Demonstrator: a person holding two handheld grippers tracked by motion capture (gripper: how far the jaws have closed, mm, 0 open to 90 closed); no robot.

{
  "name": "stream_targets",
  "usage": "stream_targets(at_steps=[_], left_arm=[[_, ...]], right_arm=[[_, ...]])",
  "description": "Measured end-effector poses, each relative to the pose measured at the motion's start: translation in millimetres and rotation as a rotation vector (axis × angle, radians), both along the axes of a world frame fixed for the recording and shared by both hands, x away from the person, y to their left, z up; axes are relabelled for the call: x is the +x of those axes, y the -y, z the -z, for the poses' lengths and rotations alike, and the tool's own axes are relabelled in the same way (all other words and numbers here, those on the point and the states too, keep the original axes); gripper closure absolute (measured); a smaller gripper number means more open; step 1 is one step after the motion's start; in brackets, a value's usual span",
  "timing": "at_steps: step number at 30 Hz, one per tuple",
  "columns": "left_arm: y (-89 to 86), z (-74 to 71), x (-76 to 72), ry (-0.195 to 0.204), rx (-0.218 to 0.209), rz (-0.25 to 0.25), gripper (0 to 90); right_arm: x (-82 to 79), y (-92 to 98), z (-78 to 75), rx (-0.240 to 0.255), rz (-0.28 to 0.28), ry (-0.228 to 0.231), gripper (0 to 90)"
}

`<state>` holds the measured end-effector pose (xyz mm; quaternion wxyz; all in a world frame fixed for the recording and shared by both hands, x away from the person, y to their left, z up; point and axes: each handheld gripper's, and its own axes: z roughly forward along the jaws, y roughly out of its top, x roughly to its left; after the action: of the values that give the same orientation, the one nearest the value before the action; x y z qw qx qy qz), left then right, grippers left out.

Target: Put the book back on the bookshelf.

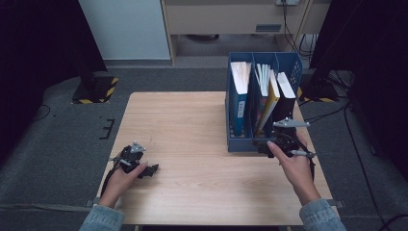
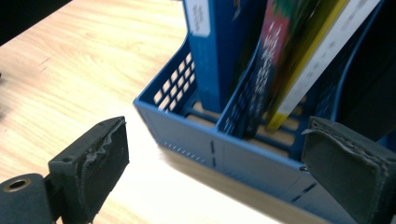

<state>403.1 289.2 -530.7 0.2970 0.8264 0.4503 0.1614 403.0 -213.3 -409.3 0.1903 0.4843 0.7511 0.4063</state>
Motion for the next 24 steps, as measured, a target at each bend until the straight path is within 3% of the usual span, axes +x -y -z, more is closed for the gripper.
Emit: stream_targets(at_steps=[11,18,24], left_arm=[[0.6,0.1,-0.4,0.0,-0.002,0.0,0.0],[0.6,0.0,-0.4,-0.001,0.001,0.002,0.0],[0.9,0.1,-0.4,0.003,0.001,0.005,0.0]], right_arm=[[-24.8,-4.6,34.4,-0.013,-0.028,-0.045,9.4],[-40.0,-10.9,56.3,-0.018,-0.029,-0.05,9.6],[-49.9,-23.5,78.4,-0.064,-0.041,-0.045,7.7]])
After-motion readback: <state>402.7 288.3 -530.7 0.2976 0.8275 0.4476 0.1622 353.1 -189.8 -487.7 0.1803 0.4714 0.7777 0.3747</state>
